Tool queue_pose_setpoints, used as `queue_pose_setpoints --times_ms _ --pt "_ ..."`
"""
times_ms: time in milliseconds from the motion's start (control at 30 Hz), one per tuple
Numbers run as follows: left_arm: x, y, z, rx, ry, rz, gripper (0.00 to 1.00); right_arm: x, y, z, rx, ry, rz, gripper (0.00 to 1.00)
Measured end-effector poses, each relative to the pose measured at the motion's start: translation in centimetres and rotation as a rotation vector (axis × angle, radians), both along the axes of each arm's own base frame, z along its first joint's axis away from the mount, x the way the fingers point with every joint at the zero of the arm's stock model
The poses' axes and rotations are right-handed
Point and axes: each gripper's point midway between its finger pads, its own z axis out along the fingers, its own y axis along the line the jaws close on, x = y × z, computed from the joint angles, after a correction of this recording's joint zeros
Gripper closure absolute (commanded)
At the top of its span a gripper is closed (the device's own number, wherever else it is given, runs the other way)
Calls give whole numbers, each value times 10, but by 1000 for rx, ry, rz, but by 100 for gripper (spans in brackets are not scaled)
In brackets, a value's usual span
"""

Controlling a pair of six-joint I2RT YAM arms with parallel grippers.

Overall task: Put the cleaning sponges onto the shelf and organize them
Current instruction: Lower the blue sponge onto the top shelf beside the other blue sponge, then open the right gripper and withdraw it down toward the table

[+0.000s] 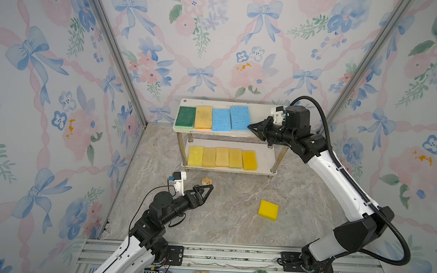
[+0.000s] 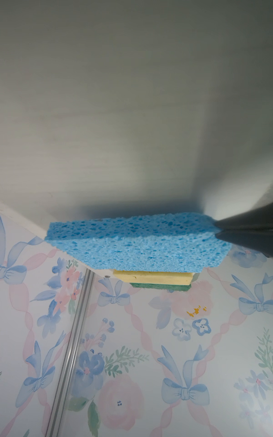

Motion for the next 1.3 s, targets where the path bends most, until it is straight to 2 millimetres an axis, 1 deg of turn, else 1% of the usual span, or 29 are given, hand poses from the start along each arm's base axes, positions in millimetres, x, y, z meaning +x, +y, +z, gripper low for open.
queue_pose_setpoints --times_ms 100,167,200,233,333,433,500,633,833,1067,1167,1300 --pt "0 0 0 -1 0 -3 2 1 0 -3 0 7 -1 92" --pt "0 0 0 -1 1 -2 2 1 0 -3 2 8 -2 86" --pt "0 1 0 -1 1 0 2 1 1 -3 4 9 -2 79" --pt "0 1 0 -1 1 0 2 1 1 -3 5 10 -2 75" --pt "0 1 0 -1 1 0 2 1 1 -2 13 10 -3 72" --pt "0 0 1 -4 -2 -4 2 2 2 -2 19 7 -2 60" --pt "0 1 2 -6 -5 -1 2 2 3 1 28 -4 4 54" --pt "-1 2 2 -8 -8 -1 2 2 5 6 43 -24 10 38" --pt "-1 2 0 -8 -2 -2 2 -5 5 12 51 -42 15 31" --pt "-2 1 2 -13 -8 -8 2 -18 4 14 41 -48 18 27" --pt "-3 2 3 -16 -10 -8 2 -27 2 16 29 -51 20 23" --pt "-4 2 4 -24 -11 -11 2 -39 -2 18 -3 -71 28 12"
